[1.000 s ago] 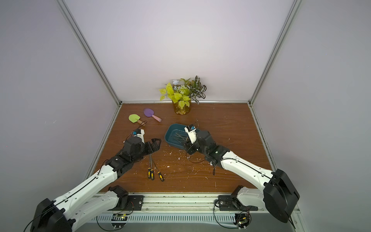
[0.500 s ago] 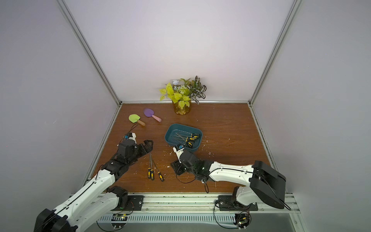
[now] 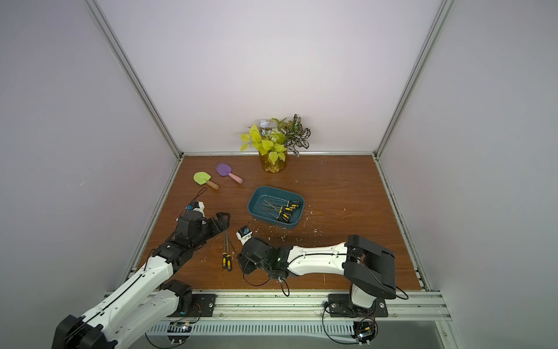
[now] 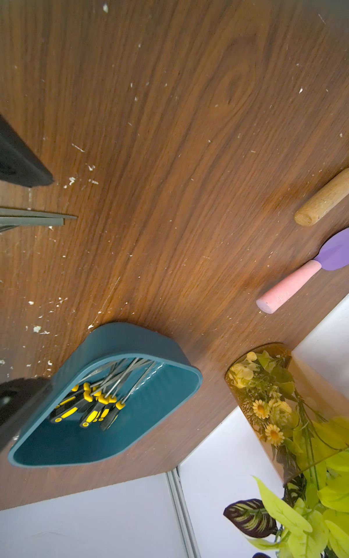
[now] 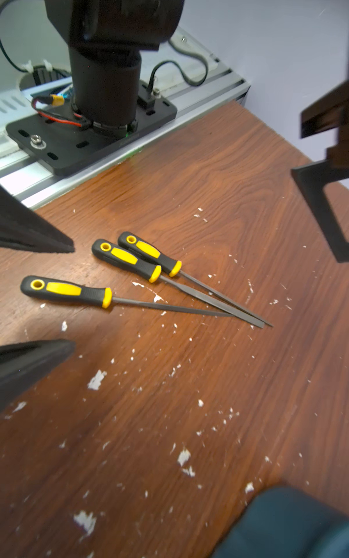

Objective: Put the file tool into the storage box
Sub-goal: Pick up the file tool from the center of the board.

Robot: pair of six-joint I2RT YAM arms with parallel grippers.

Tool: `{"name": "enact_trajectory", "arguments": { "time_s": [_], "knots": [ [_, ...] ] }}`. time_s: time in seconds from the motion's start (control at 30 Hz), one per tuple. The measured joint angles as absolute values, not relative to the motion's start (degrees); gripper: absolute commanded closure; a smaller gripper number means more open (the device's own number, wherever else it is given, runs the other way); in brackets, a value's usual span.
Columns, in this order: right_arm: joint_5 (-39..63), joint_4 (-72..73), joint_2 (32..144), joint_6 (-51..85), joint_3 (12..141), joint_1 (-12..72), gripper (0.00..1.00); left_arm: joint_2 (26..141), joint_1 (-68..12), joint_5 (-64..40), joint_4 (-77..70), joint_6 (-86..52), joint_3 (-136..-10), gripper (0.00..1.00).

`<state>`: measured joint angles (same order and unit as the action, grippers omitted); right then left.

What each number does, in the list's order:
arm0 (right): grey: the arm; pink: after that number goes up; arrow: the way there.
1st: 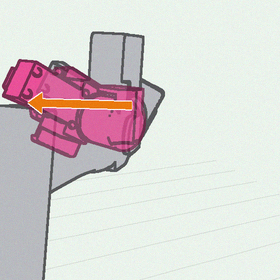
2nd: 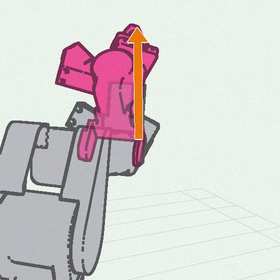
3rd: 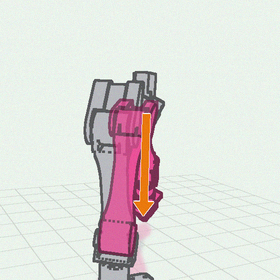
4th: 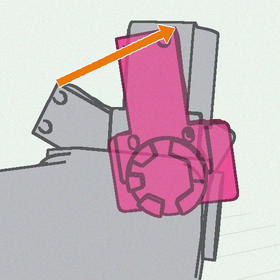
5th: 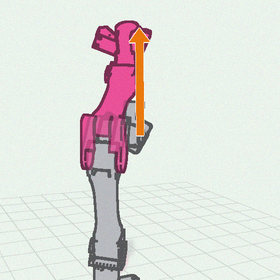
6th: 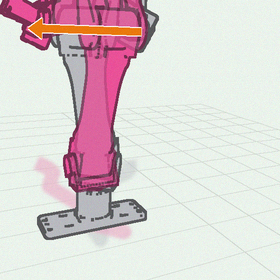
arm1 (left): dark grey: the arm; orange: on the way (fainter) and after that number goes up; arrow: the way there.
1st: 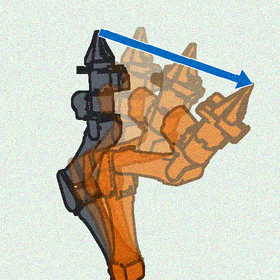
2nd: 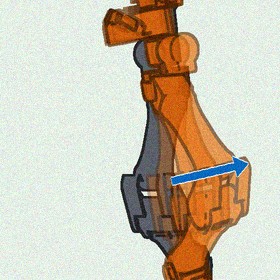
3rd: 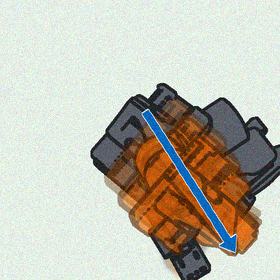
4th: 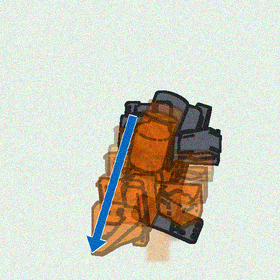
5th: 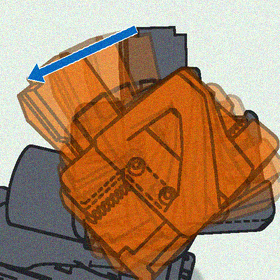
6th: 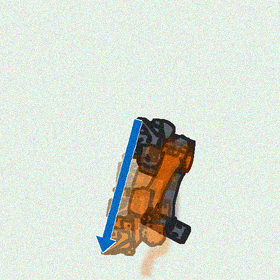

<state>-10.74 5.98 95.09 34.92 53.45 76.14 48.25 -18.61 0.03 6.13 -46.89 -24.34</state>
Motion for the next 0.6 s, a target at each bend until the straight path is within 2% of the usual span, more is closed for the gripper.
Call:
{"name": "enact_trajectory", "arguments": {
  "time_s": [0.4, 0.6],
  "knots": [
    [-16.75, -6.04, 106.28, 32.1, 65.67, 80.31, 0.49, 48.38, -18.57, -0.01, 6.17, -46.87, -24.32, 0.0],
    [-18.04, -9.1, 109.23, 31.92, 67.24, 80.79, 0.52, 48.38, -18.57, -0.19, 6.15, -46.87, -24.32, 0.0]
  ]
}}
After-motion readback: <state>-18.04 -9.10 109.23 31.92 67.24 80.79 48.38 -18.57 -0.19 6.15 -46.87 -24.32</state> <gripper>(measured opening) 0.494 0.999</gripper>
